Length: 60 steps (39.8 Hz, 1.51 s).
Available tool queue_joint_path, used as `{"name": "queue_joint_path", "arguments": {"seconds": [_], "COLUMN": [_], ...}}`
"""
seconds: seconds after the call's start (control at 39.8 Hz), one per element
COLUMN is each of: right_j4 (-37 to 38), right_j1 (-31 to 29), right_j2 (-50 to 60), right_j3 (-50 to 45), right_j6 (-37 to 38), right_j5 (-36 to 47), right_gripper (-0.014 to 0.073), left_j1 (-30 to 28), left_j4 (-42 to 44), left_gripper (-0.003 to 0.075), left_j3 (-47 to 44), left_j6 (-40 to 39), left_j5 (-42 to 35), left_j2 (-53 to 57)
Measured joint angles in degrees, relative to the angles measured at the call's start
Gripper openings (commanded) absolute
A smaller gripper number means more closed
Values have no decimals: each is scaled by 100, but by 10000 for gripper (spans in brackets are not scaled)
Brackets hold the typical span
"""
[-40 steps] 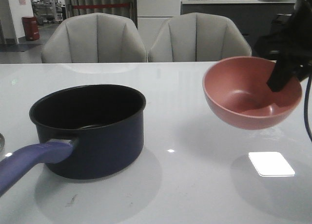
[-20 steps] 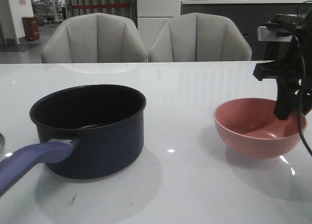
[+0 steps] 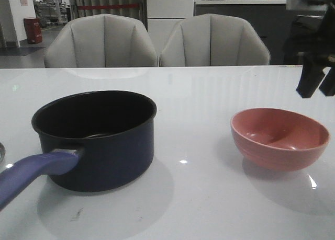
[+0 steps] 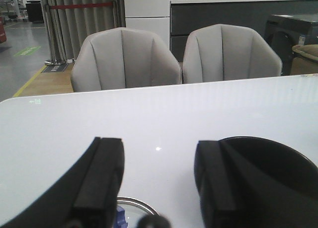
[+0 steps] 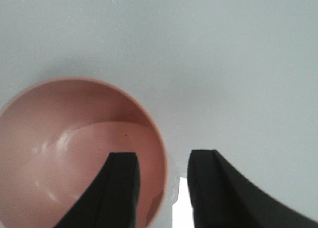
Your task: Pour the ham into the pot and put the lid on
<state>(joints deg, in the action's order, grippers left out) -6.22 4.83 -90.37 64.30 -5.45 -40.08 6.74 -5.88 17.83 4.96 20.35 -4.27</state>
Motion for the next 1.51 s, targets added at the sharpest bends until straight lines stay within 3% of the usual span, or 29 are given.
{"name": "queue_joint_path", "arguments": {"seconds": [0.25, 0.55, 0.95, 1.08, 1.28, 1.51], "right_j4": [-358, -441, -441, -441, -441, -441], "right_j1": [0, 575, 641, 641, 641, 641], "right_j2": [1985, 4625, 7666, 8160, 8304, 8304], "right_j3": [-1273, -2704, -4728, -5199, -5380, -5380], "right_j6": [-54, -202, -232, -232, -232, -236], "right_j5": [769, 1886, 2542, 2871, 3182, 3182], "right_gripper": [366, 366, 365, 328, 108, 126], "left_j1": [0, 0, 0, 0, 0, 0], "left_j4": [0, 0, 0, 0, 0, 0], "left_gripper": [373, 373, 373, 373, 373, 373], "left_j3": [0, 0, 0, 0, 0, 0], "left_j6": [0, 0, 0, 0, 0, 0], "left_j5": [0, 0, 0, 0, 0, 0], "left_j2": [0, 0, 0, 0, 0, 0]}}
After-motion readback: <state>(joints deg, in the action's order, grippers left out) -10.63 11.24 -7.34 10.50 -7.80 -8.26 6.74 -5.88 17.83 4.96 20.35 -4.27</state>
